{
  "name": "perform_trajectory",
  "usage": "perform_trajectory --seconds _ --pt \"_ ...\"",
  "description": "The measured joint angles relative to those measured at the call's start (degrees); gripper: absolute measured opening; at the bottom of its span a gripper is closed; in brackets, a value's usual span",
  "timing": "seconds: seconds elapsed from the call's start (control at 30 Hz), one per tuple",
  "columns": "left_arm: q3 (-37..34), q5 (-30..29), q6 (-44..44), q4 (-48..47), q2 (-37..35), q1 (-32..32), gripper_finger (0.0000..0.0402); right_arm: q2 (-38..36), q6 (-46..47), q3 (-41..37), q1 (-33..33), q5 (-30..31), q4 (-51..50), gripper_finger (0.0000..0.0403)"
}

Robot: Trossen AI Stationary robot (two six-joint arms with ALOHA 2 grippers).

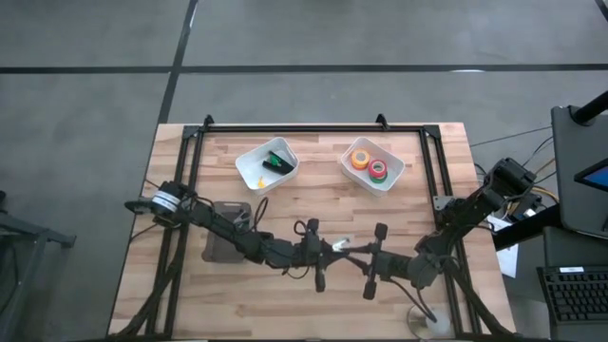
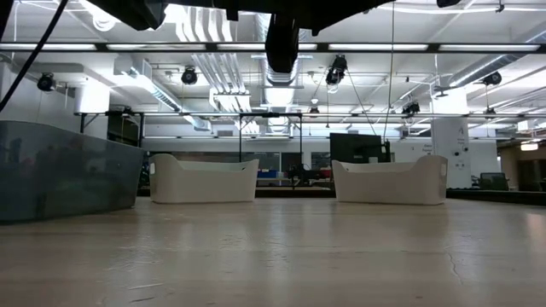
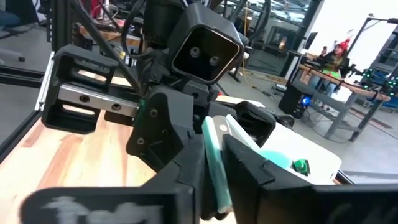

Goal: Pick and place Stapler, Stapler remover, tape
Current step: Put the blue staple remover into the black bin

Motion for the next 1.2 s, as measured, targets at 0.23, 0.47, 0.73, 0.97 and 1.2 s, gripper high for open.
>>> perform_trajectory --seconds 0.23,0.47,0.73,0.97,1.2 --pt "0.0 -0.6 0.6 -0.8 0.0 0.0 0.0006 -0.5 -0.9 0.0 0.3 -0.3 0.1 0.0136" --pt "-0.1 -6.4 0.7 -8.3 -0.7 0.0 0.0006 -3.7 -6.8 1.0 4.6 0.3 0.5 0.0197" --pt "-0.1 -12.6 -1.7 -28.9 -7.1 -0.6 0.0011 -5.4 -6.7 0.8 6.0 0.5 -0.1 0.0208" --pt "-0.1 -23.5 -17.3 -63.8 -17.7 -3.7 0.0005 -5.4 -4.4 0.5 5.9 0.5 -1.9 0.0203" --pt "-0.1 -27.1 -46.5 -98.3 -26.8 -8.0 0.0006 -5.4 -3.8 0.4 5.5 0.5 -1.9 0.0203"
